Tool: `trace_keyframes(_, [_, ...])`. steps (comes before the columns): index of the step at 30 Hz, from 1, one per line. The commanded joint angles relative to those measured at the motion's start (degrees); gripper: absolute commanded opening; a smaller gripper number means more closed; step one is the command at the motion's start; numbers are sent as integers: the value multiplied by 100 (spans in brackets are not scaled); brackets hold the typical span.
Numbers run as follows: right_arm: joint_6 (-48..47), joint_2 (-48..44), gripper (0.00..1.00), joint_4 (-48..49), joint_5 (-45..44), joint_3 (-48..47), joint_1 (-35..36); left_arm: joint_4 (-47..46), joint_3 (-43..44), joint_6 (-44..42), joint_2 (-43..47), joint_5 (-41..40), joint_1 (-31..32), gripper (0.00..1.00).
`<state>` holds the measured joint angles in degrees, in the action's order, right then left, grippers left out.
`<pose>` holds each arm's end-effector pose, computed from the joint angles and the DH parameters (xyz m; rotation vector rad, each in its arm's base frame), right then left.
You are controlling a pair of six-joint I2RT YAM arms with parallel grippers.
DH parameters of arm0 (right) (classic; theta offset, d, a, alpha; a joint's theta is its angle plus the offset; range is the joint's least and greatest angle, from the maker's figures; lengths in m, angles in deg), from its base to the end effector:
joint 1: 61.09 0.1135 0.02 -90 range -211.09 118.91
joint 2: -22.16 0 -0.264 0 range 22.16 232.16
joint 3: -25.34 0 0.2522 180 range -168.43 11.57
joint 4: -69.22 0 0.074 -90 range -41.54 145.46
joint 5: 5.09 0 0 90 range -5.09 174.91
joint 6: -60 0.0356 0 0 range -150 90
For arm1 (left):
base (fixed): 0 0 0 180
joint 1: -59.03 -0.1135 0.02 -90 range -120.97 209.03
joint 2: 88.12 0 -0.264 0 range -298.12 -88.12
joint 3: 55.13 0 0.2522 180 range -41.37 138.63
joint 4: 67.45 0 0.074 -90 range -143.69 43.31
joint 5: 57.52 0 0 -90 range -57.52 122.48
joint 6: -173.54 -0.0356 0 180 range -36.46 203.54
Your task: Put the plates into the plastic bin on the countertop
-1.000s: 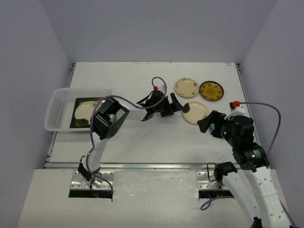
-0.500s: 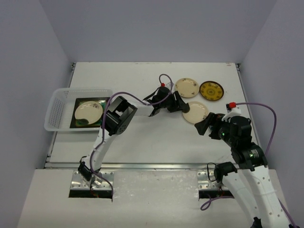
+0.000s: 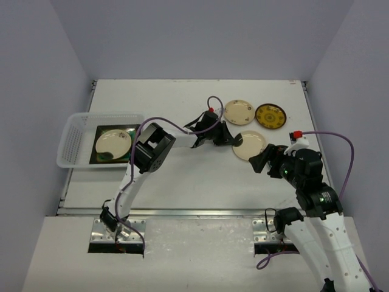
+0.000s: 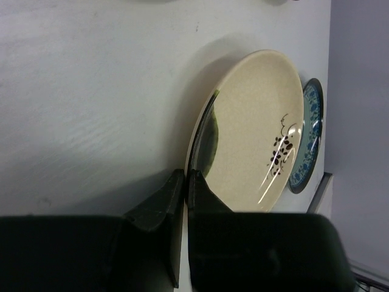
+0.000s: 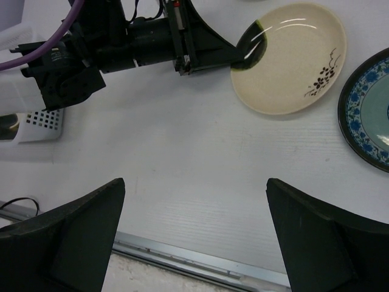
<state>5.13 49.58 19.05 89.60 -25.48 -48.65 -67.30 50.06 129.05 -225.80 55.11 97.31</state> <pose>0.1115 0.0276 0.2859 0.3594 2.0591 0.5971 0.3981 -0.3316 0.0981 0.1090 2.3717 -1.2137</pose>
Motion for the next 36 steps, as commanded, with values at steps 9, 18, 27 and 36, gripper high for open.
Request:
trace_keyframes(9, [26,216,99,639,186,288,-32,1550,-2825,-416,5186,-2867,-876,0])
trace_keyframes(18, [255,677,99,1351,654,691,-32,2661,-4801,379,7932,-2984,-5058,0])
trace_keyframes(27, [332,1017,99,1750,834,909,-32,2688,-5339,402,7792,-2458,-6557,0])
trace_keyframes(36, [397,1325,99,2018,952,990,-32,2395,-5742,429,7932,-2143,-6687,23])
